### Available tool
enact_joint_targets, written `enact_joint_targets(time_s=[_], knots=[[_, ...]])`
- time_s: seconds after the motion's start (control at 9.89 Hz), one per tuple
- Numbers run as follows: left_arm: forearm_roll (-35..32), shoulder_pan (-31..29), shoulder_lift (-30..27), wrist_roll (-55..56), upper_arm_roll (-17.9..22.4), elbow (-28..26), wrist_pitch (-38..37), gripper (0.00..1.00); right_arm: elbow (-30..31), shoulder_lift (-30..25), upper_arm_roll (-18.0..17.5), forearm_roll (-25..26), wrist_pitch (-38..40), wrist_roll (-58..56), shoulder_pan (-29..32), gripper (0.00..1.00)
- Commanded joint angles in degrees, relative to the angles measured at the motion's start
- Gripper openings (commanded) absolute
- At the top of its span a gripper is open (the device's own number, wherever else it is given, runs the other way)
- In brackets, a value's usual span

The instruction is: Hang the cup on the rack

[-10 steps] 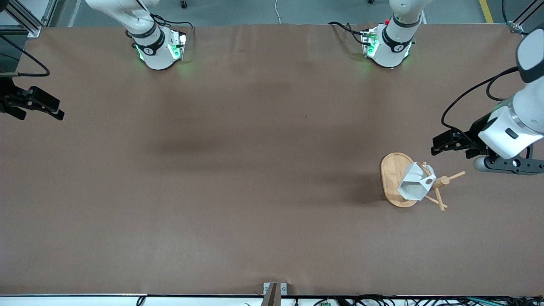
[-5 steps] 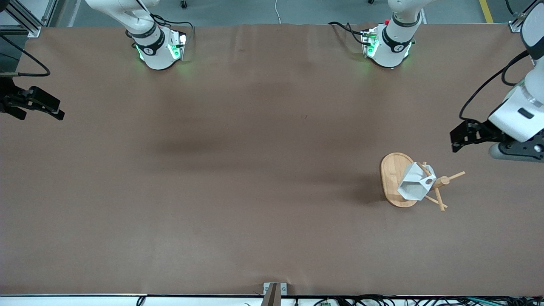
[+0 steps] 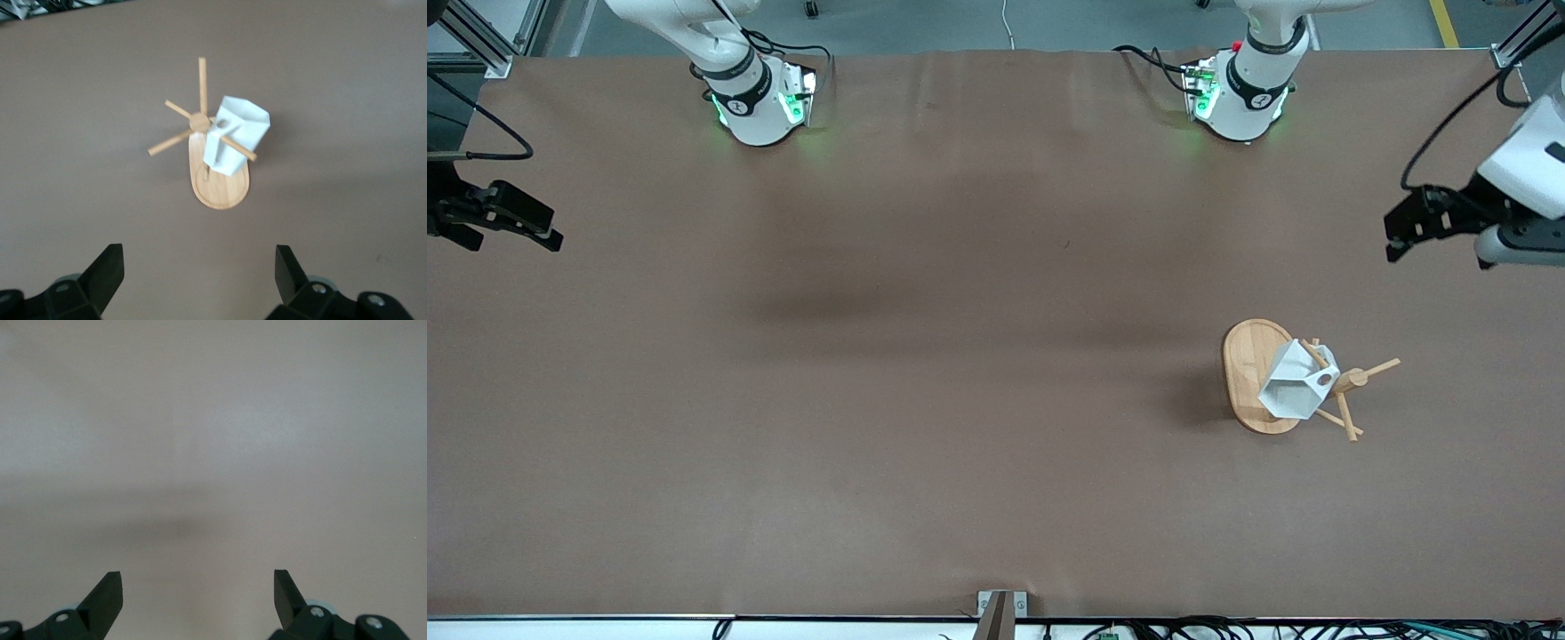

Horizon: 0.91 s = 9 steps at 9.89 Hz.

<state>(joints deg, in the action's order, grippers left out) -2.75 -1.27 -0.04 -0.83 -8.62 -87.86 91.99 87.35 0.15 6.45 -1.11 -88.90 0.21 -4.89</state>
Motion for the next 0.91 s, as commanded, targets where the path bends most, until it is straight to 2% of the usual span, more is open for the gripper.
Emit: enact_joint_targets(time_s=[0.0,0.1,0.2,0.51,0.71,0.81], knots=[[1.3,3.9,-4.9,0.3,3.5,-7.9,0.3,1.0,-0.7,0.0,-0.5,0.4,0.2,0.6,0.9,1.0],[1.3,3.9,-6.5,0.5,3.7,-9.9,0.4,1.0,-0.4,0.0,-0.4,0.7,0.6,0.4,0.7,1.0],[2.4,4.1,-6.9,0.6,4.9,-10.1,0.3,1.0,-0.3,0.4,-0.5,0.7,0.4,0.2,0.7,1.0],[2.8,4.1,-6.6,0.4,5.2,-9.6,0.2,1.0,-0.7,1.6,-0.5,2.1,-0.1,-0.1,0.4,1.0],[2.8,5.6,-6.8,1.4,5.2,-9.7,-0.3,1.0,-0.7,1.9,-0.7,6.8,-0.1,0.1,-0.6,1.0],[2.7,5.7,-6.8,2.0,5.2,-9.7,-1.1,1.0,-0.7,1.9,-0.7,7.3,-0.1,0.1,-0.7,1.0]])
